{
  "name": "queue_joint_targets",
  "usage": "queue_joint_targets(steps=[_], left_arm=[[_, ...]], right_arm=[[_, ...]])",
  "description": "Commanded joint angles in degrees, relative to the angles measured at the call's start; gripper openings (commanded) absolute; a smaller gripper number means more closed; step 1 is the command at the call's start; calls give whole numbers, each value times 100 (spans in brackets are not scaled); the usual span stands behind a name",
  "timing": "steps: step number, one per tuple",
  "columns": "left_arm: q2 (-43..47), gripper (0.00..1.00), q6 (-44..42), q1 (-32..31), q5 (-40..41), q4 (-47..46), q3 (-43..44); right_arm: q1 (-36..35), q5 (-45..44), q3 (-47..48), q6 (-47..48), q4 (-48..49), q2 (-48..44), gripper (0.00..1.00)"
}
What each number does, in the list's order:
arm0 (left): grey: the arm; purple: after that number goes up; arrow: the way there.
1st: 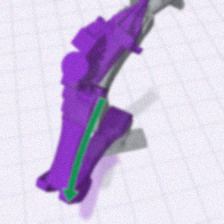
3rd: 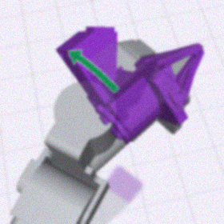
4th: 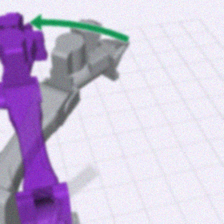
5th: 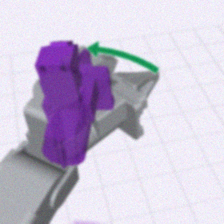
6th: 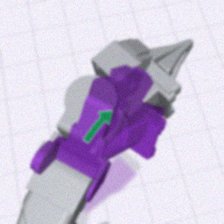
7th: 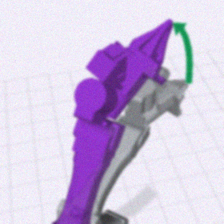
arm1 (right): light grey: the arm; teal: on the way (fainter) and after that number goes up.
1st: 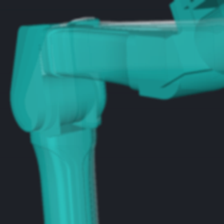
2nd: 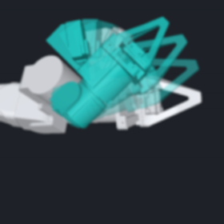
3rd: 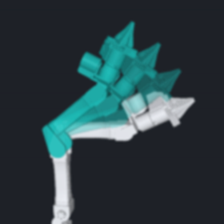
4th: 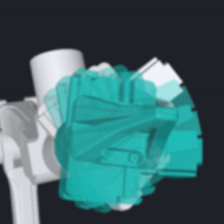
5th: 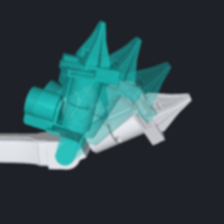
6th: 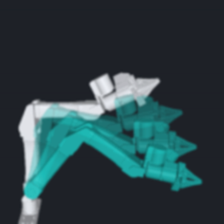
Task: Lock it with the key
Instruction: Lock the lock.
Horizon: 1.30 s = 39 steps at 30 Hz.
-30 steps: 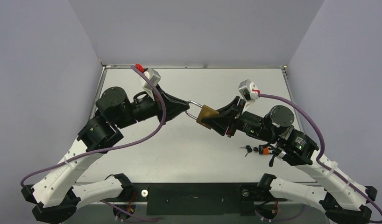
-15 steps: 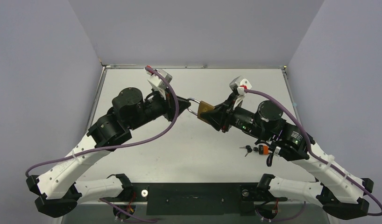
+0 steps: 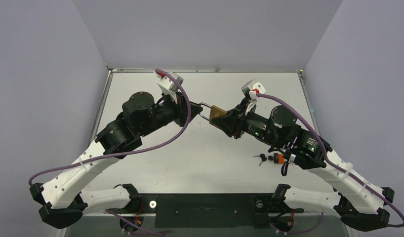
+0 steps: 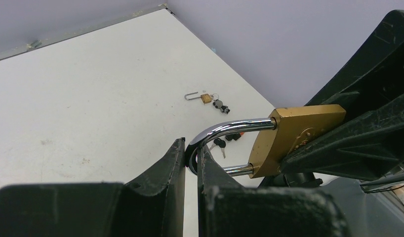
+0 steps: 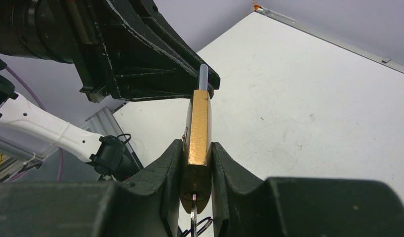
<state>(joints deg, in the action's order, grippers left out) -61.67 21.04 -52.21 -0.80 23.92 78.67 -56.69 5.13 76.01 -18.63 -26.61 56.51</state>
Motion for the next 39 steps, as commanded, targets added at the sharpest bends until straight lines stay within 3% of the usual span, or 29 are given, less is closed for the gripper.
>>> queue_joint_targets(steps=[1, 14, 39], left_arm=[[-115, 0, 869, -646, -2239, -1327, 120], [-137, 0, 967, -844, -2197, -1627, 277], [-485, 0, 1254, -1112, -2922, -2145, 763]], right_arm=[[-103, 72, 112, 29, 1316, 510, 0], [-97, 122, -61, -76, 1433, 757, 0], [-15, -40, -166, -144, 1546, 1166, 0]])
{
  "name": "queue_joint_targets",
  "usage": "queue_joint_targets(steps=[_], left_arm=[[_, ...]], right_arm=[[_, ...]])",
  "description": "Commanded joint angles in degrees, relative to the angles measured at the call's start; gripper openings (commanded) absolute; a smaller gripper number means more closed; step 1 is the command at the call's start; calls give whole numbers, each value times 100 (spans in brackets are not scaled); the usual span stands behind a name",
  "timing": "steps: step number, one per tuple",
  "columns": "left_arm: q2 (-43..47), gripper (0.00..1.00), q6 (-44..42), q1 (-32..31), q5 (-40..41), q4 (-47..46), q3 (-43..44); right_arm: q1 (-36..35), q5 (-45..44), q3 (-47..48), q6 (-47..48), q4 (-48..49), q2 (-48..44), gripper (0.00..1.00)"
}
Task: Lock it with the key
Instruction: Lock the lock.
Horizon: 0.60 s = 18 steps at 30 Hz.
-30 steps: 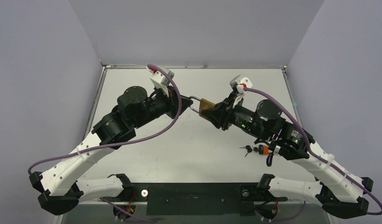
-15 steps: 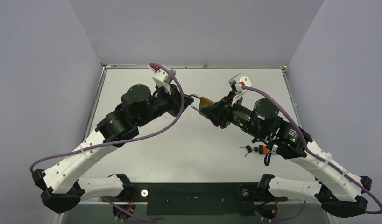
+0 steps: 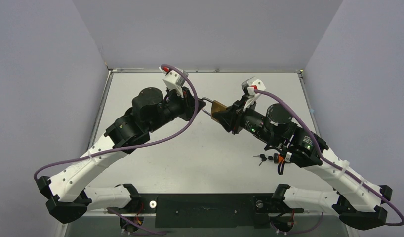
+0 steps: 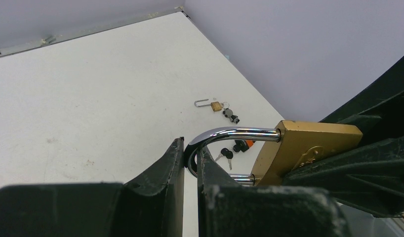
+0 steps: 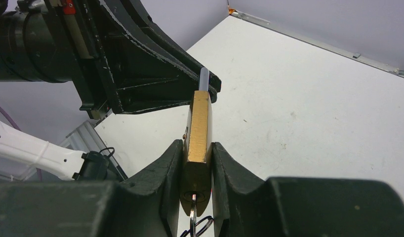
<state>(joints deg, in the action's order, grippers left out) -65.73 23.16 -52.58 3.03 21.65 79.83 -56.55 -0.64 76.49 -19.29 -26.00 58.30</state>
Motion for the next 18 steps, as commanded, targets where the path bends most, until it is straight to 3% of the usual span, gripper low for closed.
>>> queue_joint_targets(steps=[1, 18], left_arm=[[-88, 0, 1039, -1081, -3336, -1925, 676], [-133, 0, 1078, -1310, -3604, -2077, 781]], right_arm=[[-17, 547, -227, -81, 1510, 1018, 0], [181, 827, -240, -209, 1775, 1299, 0]])
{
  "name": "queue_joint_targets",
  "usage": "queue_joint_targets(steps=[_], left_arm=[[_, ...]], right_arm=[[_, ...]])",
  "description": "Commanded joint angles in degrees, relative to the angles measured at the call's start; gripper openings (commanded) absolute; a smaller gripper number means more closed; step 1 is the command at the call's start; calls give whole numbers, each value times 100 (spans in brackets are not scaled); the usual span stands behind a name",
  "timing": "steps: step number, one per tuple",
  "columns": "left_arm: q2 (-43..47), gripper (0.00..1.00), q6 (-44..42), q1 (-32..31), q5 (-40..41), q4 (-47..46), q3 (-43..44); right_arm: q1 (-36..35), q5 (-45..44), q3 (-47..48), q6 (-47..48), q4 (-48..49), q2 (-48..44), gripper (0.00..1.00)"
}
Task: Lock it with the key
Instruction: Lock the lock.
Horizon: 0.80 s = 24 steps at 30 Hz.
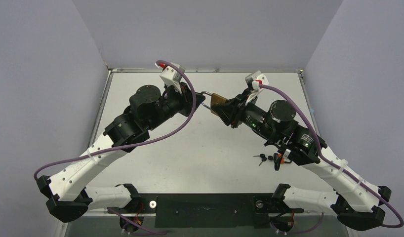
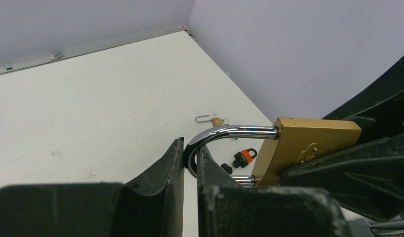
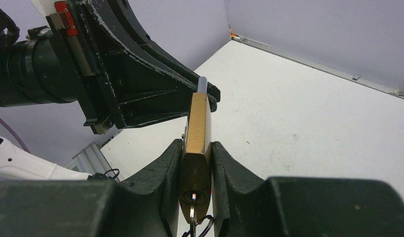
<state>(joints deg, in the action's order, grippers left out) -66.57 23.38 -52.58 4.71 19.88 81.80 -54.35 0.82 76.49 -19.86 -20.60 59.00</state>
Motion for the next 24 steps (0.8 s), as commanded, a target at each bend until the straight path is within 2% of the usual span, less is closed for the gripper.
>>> queue_joint_targets(steps=[1, 24], left_arm=[[-49, 0, 1047, -1321, -3765, -1900, 588], [-353, 0, 895, -1514, -3929, -1854, 1136]], right_arm=[[-40, 690, -249, -164, 1250, 1241, 0], [-39, 722, -599, -292, 1345, 1479, 0]])
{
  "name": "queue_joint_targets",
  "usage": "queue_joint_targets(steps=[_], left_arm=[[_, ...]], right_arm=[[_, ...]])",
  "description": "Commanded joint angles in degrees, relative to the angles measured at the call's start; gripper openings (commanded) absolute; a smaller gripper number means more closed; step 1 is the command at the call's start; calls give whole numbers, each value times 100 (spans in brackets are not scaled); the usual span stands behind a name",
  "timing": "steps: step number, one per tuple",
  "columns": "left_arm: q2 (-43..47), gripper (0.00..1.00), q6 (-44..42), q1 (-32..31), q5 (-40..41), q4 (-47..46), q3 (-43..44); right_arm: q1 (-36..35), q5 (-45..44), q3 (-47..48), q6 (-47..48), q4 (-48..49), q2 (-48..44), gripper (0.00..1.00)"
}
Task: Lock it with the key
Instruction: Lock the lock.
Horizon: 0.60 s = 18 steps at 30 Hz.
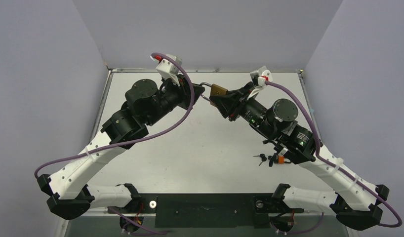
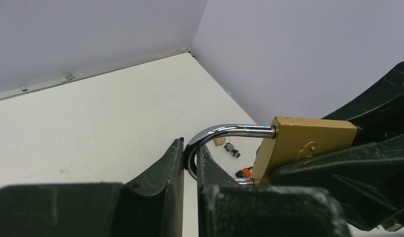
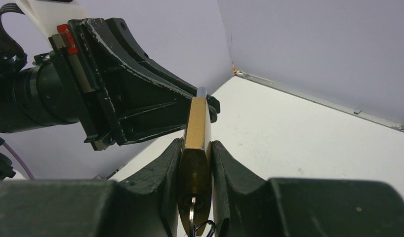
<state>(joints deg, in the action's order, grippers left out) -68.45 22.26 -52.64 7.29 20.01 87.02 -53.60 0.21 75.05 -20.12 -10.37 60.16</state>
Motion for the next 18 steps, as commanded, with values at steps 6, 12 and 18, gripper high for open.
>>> queue_joint_targets(steps=[6, 12, 18], left_arm=[[-262, 0, 941, -1592, -4184, -1780, 763], [-320, 0, 888, -1640, -4154, -1691, 826], [-302, 0, 634, -1644, -3955, -1309, 946]], right_arm=[[-109, 810, -494, -292, 356, 1461, 0], [-102, 830, -520, -316, 356, 1518, 0], [-111, 854, -575, -321, 238, 1478, 0]])
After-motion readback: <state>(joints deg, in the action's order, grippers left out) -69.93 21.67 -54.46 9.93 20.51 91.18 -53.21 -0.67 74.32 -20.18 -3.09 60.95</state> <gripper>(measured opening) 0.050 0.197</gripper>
